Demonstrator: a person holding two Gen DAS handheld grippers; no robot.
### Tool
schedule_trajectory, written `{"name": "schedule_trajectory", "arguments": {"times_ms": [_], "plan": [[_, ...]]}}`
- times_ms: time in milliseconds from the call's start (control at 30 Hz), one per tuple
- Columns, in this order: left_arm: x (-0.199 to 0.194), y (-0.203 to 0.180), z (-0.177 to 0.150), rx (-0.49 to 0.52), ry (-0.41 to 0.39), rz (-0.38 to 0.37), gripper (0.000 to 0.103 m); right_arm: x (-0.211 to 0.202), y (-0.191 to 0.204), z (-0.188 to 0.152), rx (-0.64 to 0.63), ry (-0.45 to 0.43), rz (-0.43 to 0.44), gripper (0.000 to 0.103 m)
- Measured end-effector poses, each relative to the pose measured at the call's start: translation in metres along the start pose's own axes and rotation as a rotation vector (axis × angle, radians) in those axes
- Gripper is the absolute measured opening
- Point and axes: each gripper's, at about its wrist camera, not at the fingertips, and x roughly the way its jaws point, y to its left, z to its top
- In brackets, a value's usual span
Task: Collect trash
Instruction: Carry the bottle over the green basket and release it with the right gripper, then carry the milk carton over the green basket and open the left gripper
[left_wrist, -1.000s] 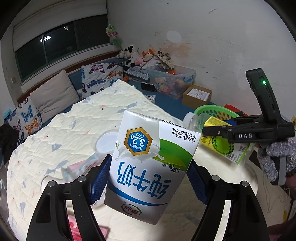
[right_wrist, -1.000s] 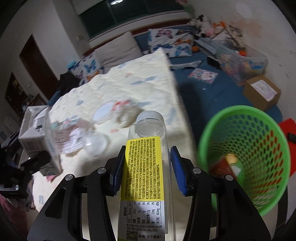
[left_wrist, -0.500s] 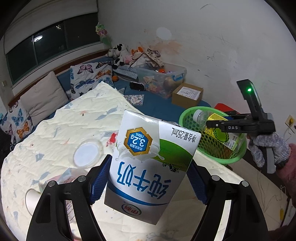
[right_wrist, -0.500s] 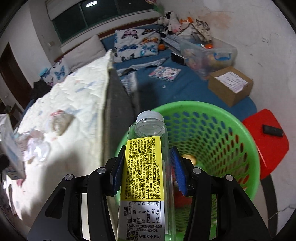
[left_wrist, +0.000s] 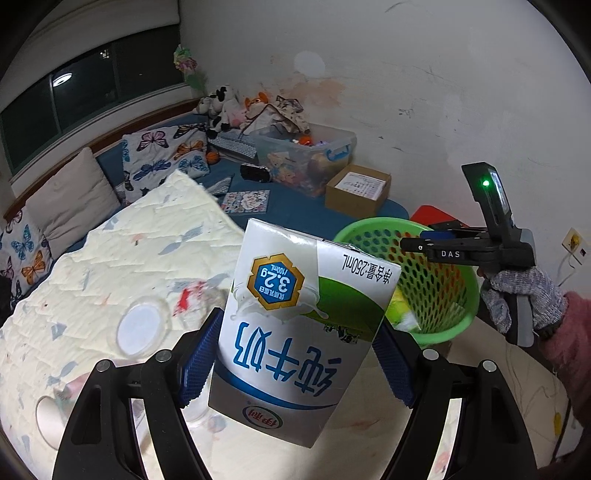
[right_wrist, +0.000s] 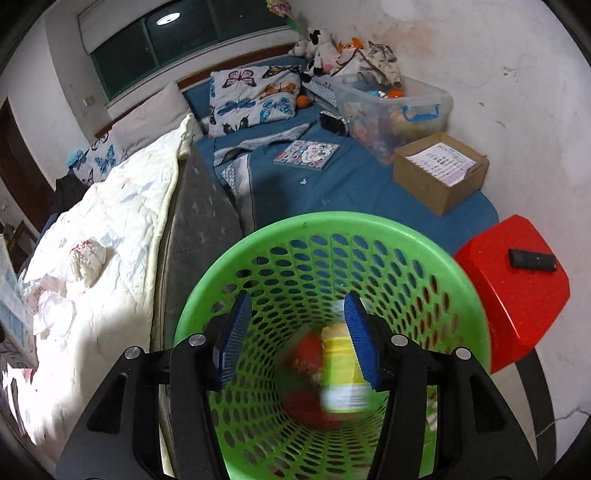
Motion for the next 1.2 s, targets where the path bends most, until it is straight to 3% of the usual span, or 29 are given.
{"name": "schedule_trajectory", "arguments": {"times_ms": [400, 800, 1200], "plan": [[0.027, -0.046, 0.023, 0.053, 0.013, -0.072, 0.075, -0.039, -0.014, -0.021, 0.005, -0.033, -0.003, 0.057], [0.068, -0.084, 0.042, 0.079, 0.082, -0.107, 0.075, -0.061, -0.021, -0.042, 0.002, -0.04, -0.005, 0.063], [0.101, -0.099, 0.046, 0.047, 0.135, -0.156, 0.075, -0.068, -0.029, -0.055, 0.02, -0.046, -0.003, 0.065]]}}
